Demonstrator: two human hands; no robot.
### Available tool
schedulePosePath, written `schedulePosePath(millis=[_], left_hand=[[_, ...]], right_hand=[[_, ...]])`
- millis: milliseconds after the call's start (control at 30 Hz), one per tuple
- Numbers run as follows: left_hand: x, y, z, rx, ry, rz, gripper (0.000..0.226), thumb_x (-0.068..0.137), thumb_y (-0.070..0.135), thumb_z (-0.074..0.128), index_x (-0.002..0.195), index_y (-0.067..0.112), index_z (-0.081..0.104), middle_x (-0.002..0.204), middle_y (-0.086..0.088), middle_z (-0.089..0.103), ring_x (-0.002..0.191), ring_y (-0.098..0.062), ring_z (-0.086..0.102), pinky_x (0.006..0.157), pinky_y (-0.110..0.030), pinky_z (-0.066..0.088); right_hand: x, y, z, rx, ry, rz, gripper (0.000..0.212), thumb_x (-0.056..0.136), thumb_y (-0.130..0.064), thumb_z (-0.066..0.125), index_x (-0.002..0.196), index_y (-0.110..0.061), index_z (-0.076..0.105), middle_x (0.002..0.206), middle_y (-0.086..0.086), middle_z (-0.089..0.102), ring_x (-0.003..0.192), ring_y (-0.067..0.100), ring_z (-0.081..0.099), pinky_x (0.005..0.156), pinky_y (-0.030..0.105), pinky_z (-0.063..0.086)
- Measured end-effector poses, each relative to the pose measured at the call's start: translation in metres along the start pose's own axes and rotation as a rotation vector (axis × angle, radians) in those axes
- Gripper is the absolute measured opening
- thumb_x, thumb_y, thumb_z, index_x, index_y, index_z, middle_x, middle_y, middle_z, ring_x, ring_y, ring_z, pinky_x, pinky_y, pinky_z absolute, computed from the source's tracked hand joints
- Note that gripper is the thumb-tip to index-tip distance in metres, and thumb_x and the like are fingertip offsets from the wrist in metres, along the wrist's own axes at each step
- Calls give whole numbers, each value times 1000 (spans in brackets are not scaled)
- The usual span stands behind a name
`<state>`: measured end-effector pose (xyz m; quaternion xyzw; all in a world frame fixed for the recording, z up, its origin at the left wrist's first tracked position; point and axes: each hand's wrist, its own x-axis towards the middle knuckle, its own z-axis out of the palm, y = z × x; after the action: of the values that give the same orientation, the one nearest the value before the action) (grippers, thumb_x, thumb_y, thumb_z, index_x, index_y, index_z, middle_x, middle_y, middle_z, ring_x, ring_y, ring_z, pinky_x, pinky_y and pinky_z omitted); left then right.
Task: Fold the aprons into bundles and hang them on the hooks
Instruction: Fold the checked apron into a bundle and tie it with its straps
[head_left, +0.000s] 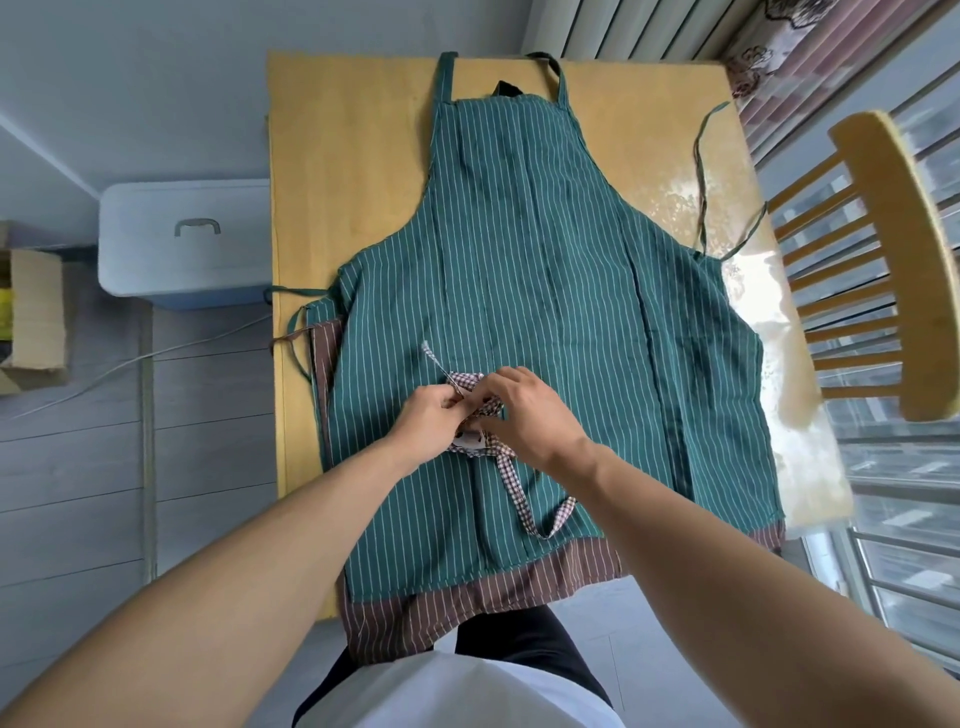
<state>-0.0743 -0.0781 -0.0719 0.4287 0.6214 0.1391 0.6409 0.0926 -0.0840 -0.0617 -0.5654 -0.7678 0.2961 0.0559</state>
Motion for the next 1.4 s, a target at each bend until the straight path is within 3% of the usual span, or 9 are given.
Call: schedulePosePath(millis=[200, 367, 600, 733, 900, 1033, 1167, 1267, 1400], left_hand=[[3, 3, -6, -19, -38, -20, 19, 104, 11, 51, 103, 11, 70, 93, -12, 76, 81, -23, 76, 82, -40, 63], [6, -5, -9, 27, -4, -16, 12, 102, 18, 47, 110, 22, 56, 100, -15, 74, 93, -36, 72, 88, -51, 59], [3, -12, -6, -64, -5, -14, 37, 98, 10, 57, 131, 18, 44, 104, 1, 75, 95, -14, 73, 87, -30, 55], [1, -13, -4, -87, 40, 1, 36, 95, -1, 63, 123, 14, 45, 102, -2, 75, 74, 3, 72, 61, -4, 49], [1, -13, -4, -68, 49, -10, 42, 91, -3, 67, 123, 15, 47, 99, -1, 75, 86, -10, 73, 62, -8, 52], [2, -14, -3, -1, 42, 20, 46, 88, -4, 70, 121, 21, 50, 96, 0, 75, 90, -16, 74, 83, -33, 61], [-2, -16, 13, 116, 253, 89, 32, 86, -4, 69, 100, 23, 59, 90, 6, 71, 82, -10, 70, 77, -28, 60], [-5, -15, 28, 141, 474, 98, 28, 83, -7, 67, 89, 19, 61, 94, 5, 66, 85, -11, 66, 71, -24, 54], [-8, -19, 33, 18, 516, 73, 26, 80, -8, 72, 91, 16, 65, 92, 2, 68, 85, -16, 68, 75, -31, 59]], right_hand=[[8, -8, 2, -8, -1, 12, 20, 97, -20, 67, 115, -17, 74, 107, 1, 70, 95, 16, 68, 98, 29, 54], [5, -2, 10, -15, -20, 40, 19, 100, -28, 61, 103, -15, 75, 99, -3, 70, 82, 12, 68, 85, 31, 60], [5, -9, 14, 190, 59, 217, 9, 99, -23, 64, 104, -19, 71, 98, -5, 73, 81, 5, 67, 82, 27, 60], [3, -12, 12, 60, 46, 121, 14, 96, -26, 66, 103, -17, 75, 97, -2, 69, 84, 13, 64, 88, 28, 56], [-2, -8, 14, -245, -71, -73, 18, 99, -21, 61, 111, -14, 72, 100, 2, 64, 94, 19, 59, 97, 35, 53], [-5, -6, 18, -136, -31, 22, 21, 99, -23, 62, 115, -17, 74, 98, -1, 61, 94, 17, 56, 98, 36, 52], [-3, -15, 19, 77, 2, 216, 22, 102, -18, 57, 113, -17, 76, 102, 3, 70, 107, 20, 60, 101, 37, 50], [-4, -21, 28, 91, 48, 315, 30, 103, -9, 49, 115, -18, 76, 104, 4, 66, 98, 21, 62, 94, 40, 54], [-6, -24, 34, 78, 58, 271, 32, 106, -14, 46, 127, -13, 69, 110, 3, 60, 101, 21, 60, 98, 34, 52]])
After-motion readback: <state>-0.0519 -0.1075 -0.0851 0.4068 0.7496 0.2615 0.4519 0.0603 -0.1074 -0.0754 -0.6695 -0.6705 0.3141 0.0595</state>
